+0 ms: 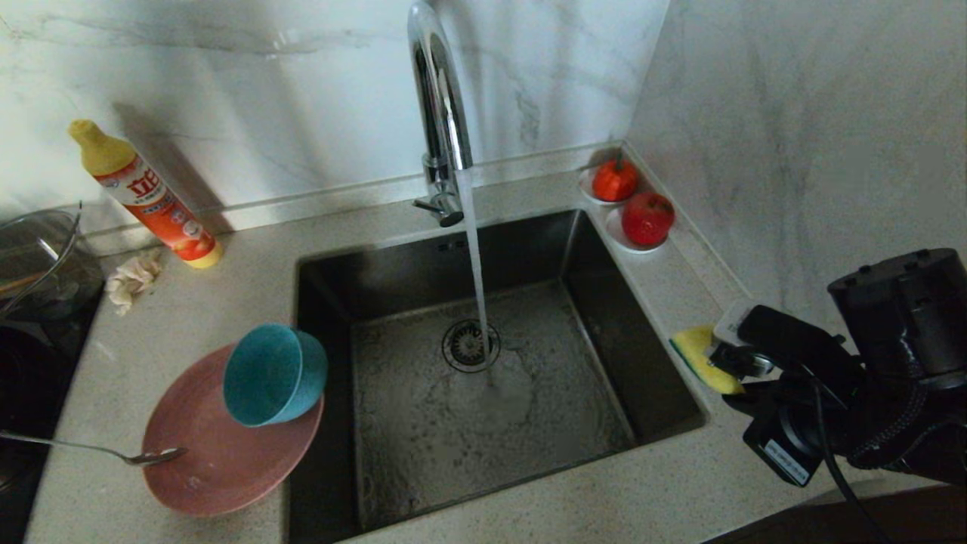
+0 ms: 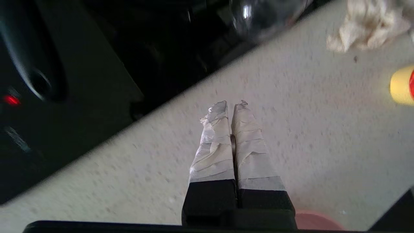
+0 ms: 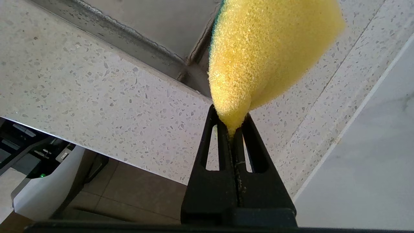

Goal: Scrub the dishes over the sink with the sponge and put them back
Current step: Rinse the spoon

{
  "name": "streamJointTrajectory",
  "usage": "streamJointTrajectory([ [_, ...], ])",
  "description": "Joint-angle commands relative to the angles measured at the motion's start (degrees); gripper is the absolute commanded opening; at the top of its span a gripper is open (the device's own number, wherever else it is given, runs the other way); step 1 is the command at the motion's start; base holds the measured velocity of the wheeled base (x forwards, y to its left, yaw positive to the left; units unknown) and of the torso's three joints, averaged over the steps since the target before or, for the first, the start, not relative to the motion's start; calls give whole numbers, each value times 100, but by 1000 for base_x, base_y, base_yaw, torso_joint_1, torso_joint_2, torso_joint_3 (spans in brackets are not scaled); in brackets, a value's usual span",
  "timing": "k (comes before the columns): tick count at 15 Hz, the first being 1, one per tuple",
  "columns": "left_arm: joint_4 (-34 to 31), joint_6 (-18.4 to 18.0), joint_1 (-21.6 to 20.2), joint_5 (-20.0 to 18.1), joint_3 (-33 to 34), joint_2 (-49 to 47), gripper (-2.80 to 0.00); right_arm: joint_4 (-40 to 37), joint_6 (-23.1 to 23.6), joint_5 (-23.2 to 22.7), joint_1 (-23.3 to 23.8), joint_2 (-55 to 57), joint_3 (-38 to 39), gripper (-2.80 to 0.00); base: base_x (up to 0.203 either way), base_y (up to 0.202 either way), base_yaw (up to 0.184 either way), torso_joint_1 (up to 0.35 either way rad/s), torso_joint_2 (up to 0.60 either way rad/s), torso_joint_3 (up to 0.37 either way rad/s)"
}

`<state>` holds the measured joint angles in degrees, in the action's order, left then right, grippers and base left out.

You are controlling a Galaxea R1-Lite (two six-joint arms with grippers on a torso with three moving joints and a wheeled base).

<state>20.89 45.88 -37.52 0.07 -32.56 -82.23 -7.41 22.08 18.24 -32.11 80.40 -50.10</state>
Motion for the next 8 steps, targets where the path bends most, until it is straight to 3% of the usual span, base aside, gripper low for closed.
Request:
streamJointTrajectory([
  [1, 10, -122, -186, -8, -47, 65, -280, -6, 7, 13, 3, -18, 1, -280, 0, 0, 0, 0, 0, 0],
  [8, 3, -757, -864, -289, -109, 137, -280, -6, 7, 4, 3, -94, 9, -280, 0, 0, 0, 0, 0, 0],
])
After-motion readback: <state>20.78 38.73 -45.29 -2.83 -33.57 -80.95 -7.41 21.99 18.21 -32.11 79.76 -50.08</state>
